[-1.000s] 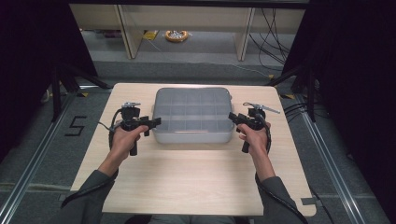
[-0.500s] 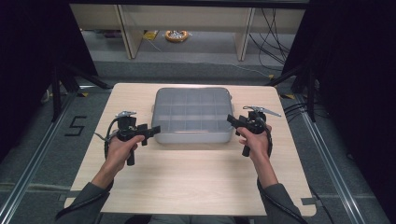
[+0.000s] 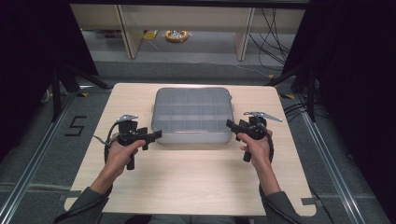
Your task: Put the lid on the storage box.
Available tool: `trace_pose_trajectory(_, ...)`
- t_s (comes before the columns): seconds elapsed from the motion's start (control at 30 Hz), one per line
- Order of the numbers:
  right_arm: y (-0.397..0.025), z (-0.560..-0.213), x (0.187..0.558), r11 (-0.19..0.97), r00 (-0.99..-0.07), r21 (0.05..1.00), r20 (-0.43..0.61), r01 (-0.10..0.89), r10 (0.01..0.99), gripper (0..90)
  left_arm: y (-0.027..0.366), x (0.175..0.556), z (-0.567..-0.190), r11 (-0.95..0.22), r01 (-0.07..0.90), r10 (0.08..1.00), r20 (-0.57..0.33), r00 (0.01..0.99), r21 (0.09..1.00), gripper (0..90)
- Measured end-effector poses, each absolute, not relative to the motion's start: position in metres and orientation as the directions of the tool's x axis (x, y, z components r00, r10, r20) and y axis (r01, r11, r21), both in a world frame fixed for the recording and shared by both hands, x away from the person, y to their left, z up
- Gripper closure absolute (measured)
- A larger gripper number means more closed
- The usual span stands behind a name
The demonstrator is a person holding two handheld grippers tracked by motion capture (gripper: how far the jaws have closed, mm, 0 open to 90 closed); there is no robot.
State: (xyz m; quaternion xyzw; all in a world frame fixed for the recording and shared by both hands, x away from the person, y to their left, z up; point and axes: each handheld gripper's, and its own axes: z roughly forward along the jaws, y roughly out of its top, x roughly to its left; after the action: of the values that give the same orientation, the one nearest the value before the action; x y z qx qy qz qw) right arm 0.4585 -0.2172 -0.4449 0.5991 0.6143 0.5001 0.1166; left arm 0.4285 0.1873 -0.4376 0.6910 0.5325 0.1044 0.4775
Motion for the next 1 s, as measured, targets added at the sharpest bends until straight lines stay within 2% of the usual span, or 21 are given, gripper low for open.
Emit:
trace_pose_trajectory(0.13,-0.222,-0.445,0.458,-0.198,-0.269,0.779,0.425,0.595,0.864,33.2,0.188,0.426,-0.437,0.025,0.63,0.835,-0.363,0.414,0.776,25.9)
trace_pose_trajectory(0.3,-0.224,-0.445,0.453,-0.199,-0.276,0.764,0.444,0.614,0.853,31.9,0.189,0.423,-0.436,0.022,0.63,0.834,-0.362,0.417,0.776,25.2)
trace_pose_trajectory(0.5,-0.224,-0.445,0.45,-0.173,-0.285,0.778,0.414,0.605,0.865,29.9,0.189,0.421,-0.438,0.011,0.629,0.829,-0.358,0.429,0.778,24.7)
trace_pose_trajectory(0.57,-0.222,-0.442,0.447,-0.194,-0.272,0.756,0.444,0.626,0.854,29.5,0.19,0.419,-0.438,0.012,0.635,0.833,-0.359,0.421,0.773,24.6)
trace_pose_trajectory(0.7,-0.22,-0.441,0.444,-0.185,-0.282,0.758,0.441,0.625,0.852,29.1,0.19,0.417,-0.439,0.014,0.633,0.834,-0.358,0.42,0.774,24.3)
trace_pose_trajectory(0.93,-0.22,-0.443,0.44,-0.144,-0.301,0.784,0.391,0.604,0.87,25.7,0.183,0.409,-0.438,-0.014,0.632,0.818,-0.355,0.453,0.774,22.4)
trace_pose_trajectory(1.0,-0.218,-0.441,0.436,-0.163,-0.295,0.768,0.42,0.62,0.858,23.0,0.18,0.406,-0.437,-0.024,0.627,0.813,-0.349,0.466,0.779,20.2)
